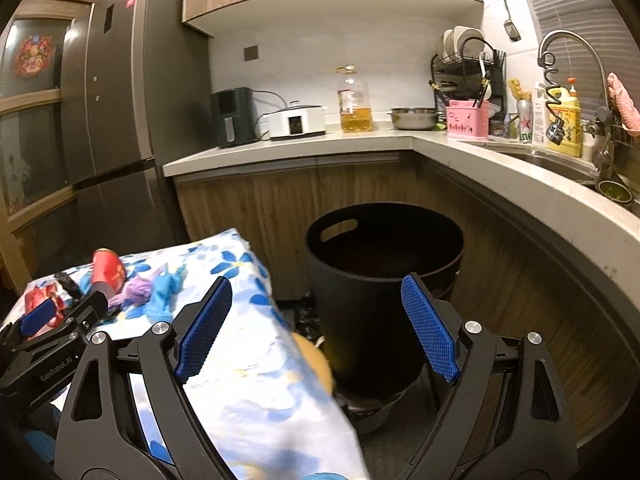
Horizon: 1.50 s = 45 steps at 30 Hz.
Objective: Collect trash
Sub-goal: 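Move both open tools back from the bin to the table, then grasp the large red plastic bag with the left tool while the right tool grasps the black bag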
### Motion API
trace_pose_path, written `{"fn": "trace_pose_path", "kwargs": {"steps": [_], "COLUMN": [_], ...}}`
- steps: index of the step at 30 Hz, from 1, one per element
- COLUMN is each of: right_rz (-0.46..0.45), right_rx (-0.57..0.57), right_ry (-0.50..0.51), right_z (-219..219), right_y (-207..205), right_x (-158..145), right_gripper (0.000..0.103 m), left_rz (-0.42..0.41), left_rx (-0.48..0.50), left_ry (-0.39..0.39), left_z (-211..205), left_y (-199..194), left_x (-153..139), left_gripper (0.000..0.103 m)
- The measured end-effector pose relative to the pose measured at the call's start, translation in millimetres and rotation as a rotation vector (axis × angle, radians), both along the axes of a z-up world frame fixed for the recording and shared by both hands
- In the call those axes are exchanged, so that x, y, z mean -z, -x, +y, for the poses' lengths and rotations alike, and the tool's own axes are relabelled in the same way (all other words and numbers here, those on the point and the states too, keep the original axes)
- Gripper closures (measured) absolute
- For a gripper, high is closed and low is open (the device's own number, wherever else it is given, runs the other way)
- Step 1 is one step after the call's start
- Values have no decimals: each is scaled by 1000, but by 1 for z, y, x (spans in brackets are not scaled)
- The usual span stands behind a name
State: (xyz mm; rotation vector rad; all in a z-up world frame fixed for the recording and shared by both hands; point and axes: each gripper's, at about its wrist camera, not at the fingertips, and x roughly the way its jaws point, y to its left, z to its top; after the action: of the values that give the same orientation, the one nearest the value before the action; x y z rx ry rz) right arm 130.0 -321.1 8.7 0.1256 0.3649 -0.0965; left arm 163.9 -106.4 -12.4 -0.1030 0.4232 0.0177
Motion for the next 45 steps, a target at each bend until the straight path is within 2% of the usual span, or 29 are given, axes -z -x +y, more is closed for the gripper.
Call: {"fn": "trace_pose_path", "kwargs": {"steps": [13,19,23,35,38,39,40,42,43,45], "right_rz": [9,23,30,32,38,41,44,48,52,60], "right_rx": [-131,-181,-209,-277,-297,-307,-315,-338,-350,-373], "right_ry": [-7,-7,-3,15,21,26,30,38,41,45], "right_z": [65,91,105,137,149,154,159,170,175,185], "right_y": [-2,-7,-10,-23,-27,-29,-31,-34,-36,-39], "right_x": [14,22,26,26,27,28,29,31,32,34], "right_gripper": [18,18,18,18,18,18,18,18,18,18], "left_rz": [17,24,13,122,157,169,188,219,226,244], "left_rx": [-249,-315,-361,-329,-313,-309,-304,-287,-280,-278], "left_ry": [18,30,67,134,150,154,155,176,186,194], "left_z": [103,139,169,200,203,204,205,207,208,210], "left_y": [29,33,29,-22,-28,-28,-30,-31,-31,-31], "left_x": [14,21,20,37,45,48,52,61,63,69], "left_gripper": [6,6,6,6,15,26,31,51,57,90]}}
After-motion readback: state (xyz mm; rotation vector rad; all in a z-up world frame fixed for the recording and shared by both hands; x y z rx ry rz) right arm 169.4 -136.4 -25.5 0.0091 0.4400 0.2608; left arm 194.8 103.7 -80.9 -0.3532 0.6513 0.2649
